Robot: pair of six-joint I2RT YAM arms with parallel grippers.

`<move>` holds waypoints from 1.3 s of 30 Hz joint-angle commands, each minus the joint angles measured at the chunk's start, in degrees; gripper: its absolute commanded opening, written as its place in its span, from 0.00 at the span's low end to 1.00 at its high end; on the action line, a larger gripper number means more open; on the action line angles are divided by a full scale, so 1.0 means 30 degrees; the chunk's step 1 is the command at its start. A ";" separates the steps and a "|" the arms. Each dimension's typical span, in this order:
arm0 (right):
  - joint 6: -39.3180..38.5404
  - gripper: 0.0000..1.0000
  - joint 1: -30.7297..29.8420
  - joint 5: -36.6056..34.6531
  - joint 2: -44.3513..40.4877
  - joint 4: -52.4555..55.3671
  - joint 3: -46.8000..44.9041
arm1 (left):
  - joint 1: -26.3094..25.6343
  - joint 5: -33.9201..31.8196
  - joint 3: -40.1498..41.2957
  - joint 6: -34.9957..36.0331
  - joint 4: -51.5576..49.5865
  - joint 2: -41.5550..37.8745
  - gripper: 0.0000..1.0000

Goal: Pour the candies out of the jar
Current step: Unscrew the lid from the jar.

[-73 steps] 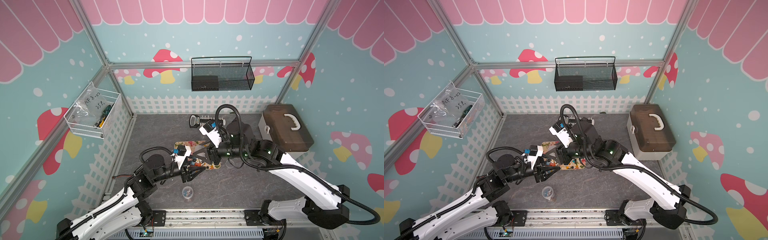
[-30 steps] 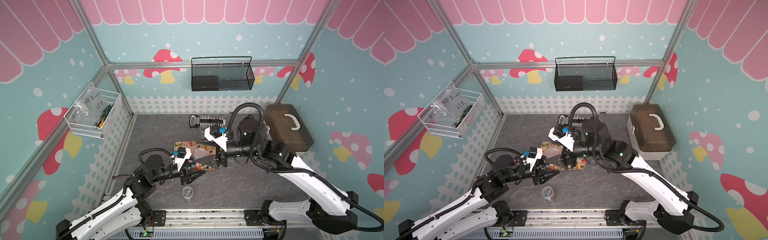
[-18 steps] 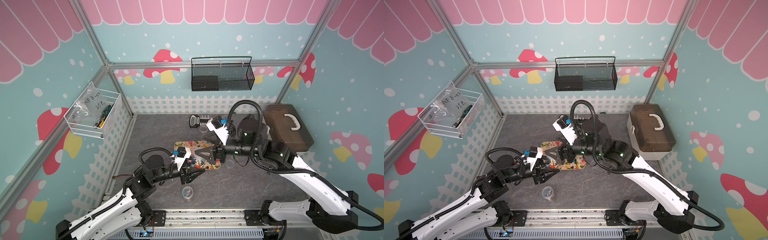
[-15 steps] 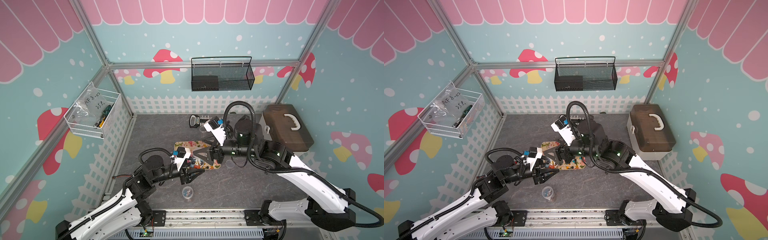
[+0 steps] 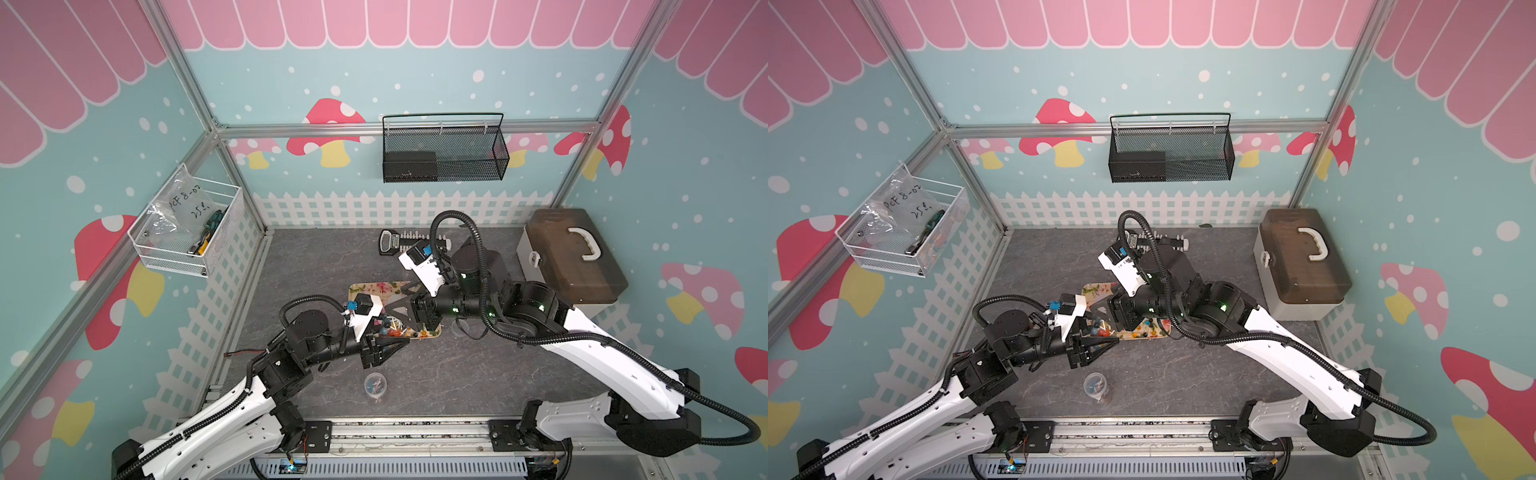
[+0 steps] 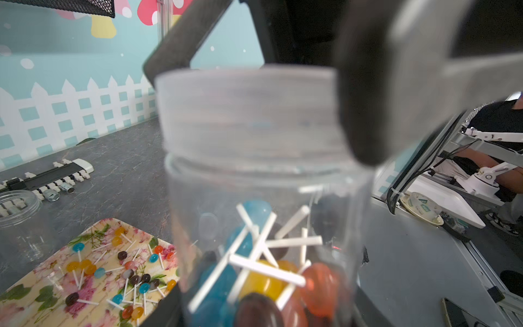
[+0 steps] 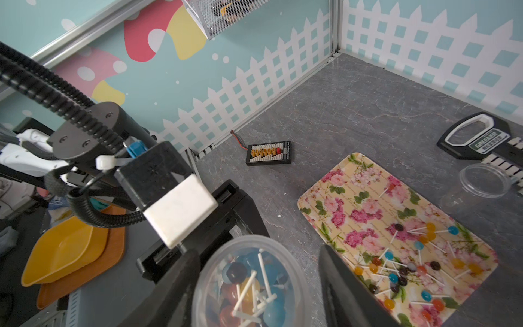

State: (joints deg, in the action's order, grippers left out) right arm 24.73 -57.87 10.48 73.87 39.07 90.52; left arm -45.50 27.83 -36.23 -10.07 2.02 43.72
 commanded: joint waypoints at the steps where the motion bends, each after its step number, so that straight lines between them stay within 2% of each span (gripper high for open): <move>1: -0.0171 0.52 -0.0161 0.0075 -0.0183 -0.0410 -0.0017 | 0.0092 -0.0024 -0.0082 0.0132 0.0219 -0.0246 0.59; 4: -0.0945 0.47 -0.0145 0.0015 -0.0419 -0.0525 -0.0080 | 0.0077 0.0125 -0.0114 0.0101 0.0081 -0.0328 0.59; 8: -0.3931 0.47 -0.0065 0.0535 -0.1039 -0.0889 -0.0152 | 0.0077 0.0555 -0.0424 0.0044 -0.0298 -0.0208 0.59; 11: -0.7187 0.46 0.0176 0.2796 -0.1684 -0.1269 -0.0427 | 0.0077 0.0943 -0.0761 0.0016 -0.0559 -0.0092 0.59; 14: -1.0608 0.47 0.0524 0.6185 -0.2640 -0.1861 -0.1289 | 0.0077 0.1532 -0.1008 -0.0209 -0.0586 0.0058 0.59; 16: -1.1017 0.45 0.1077 0.7246 -0.3067 -0.2496 -0.1850 | 0.0077 0.1827 -0.1135 -0.0366 -0.0644 0.0211 0.59; 22: -1.0432 0.45 0.2183 0.8312 -0.3045 -0.2487 -0.1851 | 0.0077 0.1707 -0.0875 -0.0688 -0.0069 0.0251 0.59; 31: -0.9364 0.47 0.2257 0.7179 -0.2942 -0.2564 -0.1874 | 0.0076 0.1388 -0.0860 -0.0454 -0.0277 0.0045 0.59; 36: -0.6687 0.68 0.2297 0.6005 -0.2754 -0.2665 -0.1546 | 0.0077 0.0409 -0.0559 -0.0144 -0.0559 -0.0520 0.59; 39: -0.3301 0.72 0.2296 0.4710 -0.2528 -0.2727 -0.1567 | 0.0059 -0.0258 -0.0405 0.0084 -0.0633 -0.0858 0.59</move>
State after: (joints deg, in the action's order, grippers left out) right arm 5.10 -51.31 28.40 65.52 31.86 85.19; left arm -45.41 29.69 -37.63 -11.09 -0.40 42.78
